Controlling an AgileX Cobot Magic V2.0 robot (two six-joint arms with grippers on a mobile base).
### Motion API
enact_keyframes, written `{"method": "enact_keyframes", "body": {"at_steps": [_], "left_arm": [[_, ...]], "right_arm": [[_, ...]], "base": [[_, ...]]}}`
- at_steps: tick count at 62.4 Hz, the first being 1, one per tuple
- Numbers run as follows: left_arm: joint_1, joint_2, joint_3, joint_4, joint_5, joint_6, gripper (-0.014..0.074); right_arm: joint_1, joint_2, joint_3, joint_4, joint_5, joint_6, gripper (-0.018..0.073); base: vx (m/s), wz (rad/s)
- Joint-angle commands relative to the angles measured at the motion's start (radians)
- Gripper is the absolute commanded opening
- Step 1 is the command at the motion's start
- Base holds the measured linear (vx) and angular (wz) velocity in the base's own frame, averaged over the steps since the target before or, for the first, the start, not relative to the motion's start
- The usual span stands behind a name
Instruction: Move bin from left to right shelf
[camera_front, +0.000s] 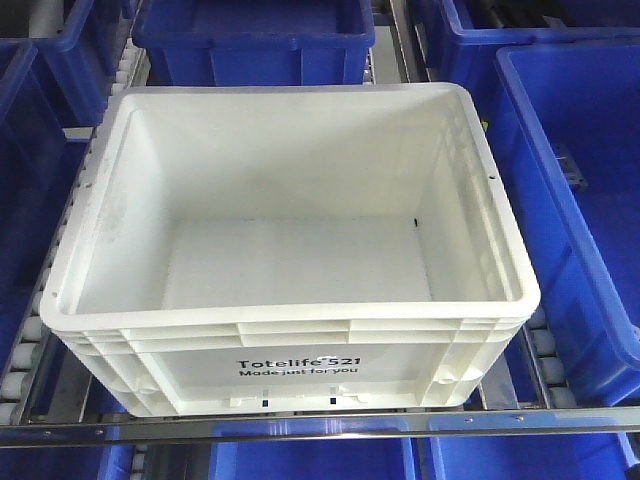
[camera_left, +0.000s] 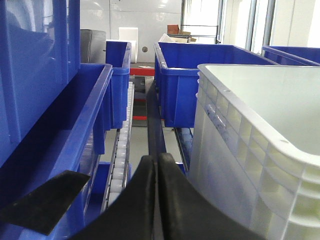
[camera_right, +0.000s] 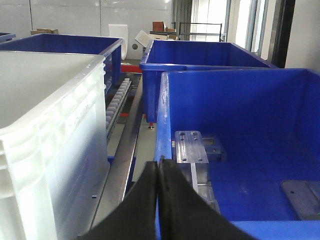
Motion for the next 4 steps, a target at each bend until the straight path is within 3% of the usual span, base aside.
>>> {"method": "enact_keyframes", "body": {"at_steps": [1,4], "left_arm": [[0.002,-0.011,-0.022,-0.003,-0.072,-0.008,-0.0006],[0.002,-0.011,-0.022,-0.003,-0.072,-0.008,-0.0006]], "right_arm": [[0.001,-0.016,0.010,0.000,-0.075,-0.011,-0.0008],[0.001,-0.016,0.010,0.000,-0.075,-0.011,-0.0008]], "base": [[0.00,0.00],[0.00,0.00]]}}
